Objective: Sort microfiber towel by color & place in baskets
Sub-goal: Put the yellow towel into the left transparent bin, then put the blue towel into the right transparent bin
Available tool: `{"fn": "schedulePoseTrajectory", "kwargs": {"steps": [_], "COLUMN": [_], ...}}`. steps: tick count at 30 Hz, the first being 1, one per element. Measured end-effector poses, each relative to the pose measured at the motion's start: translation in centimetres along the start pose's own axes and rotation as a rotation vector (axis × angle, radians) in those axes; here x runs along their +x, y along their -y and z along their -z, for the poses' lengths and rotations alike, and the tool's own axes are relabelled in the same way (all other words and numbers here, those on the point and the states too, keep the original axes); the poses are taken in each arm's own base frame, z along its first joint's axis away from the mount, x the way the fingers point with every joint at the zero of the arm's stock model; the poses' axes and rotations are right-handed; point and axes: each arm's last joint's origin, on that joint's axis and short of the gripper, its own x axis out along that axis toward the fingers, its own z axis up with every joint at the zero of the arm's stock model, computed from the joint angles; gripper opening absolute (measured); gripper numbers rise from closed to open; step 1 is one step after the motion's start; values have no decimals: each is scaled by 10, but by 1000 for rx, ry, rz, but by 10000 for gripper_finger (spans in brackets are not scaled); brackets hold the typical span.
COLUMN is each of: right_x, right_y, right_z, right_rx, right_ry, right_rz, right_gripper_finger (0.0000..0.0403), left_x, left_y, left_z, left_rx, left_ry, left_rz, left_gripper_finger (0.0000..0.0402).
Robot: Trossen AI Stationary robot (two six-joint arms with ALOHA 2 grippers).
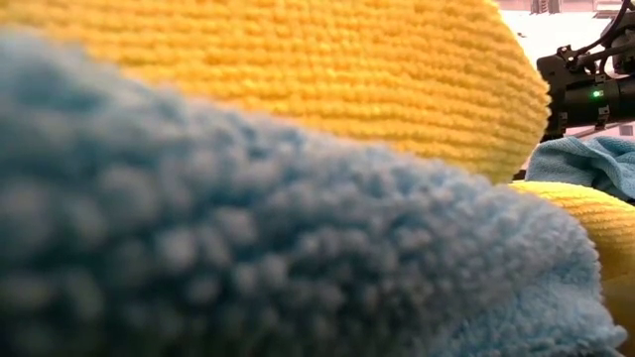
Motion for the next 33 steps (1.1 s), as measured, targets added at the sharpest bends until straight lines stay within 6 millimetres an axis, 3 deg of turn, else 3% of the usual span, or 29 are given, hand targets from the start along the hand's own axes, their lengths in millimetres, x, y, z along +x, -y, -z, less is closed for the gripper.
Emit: {"fn": "schedulePoseTrajectory", "kwargs": {"steps": [8, 16, 20, 30, 33], "right_x": [0, 0, 0, 0, 0], "right_y": [0, 0, 0, 0, 0], "right_z": [0, 0, 0, 0, 0], "right_rx": [0, 0, 0, 0, 0], "right_ry": [0, 0, 0, 0, 0], "right_rz": [0, 0, 0, 0, 0], "right_gripper_finger": [187, 187, 187, 187, 187], "left_x": [31, 33, 18, -57, -77], "left_y": [-5, -9, -16, -28, -38], "left_z": [-16, -15, -13, 12, 23], "left_rx": [19, 9, -54, -177, -213], "left_ry": [-38, -67, -35, 138, 221], "left_rz": [-59, -105, -119, 34, -21], "left_gripper_finger": [14, 21, 54, 190, 214]}}
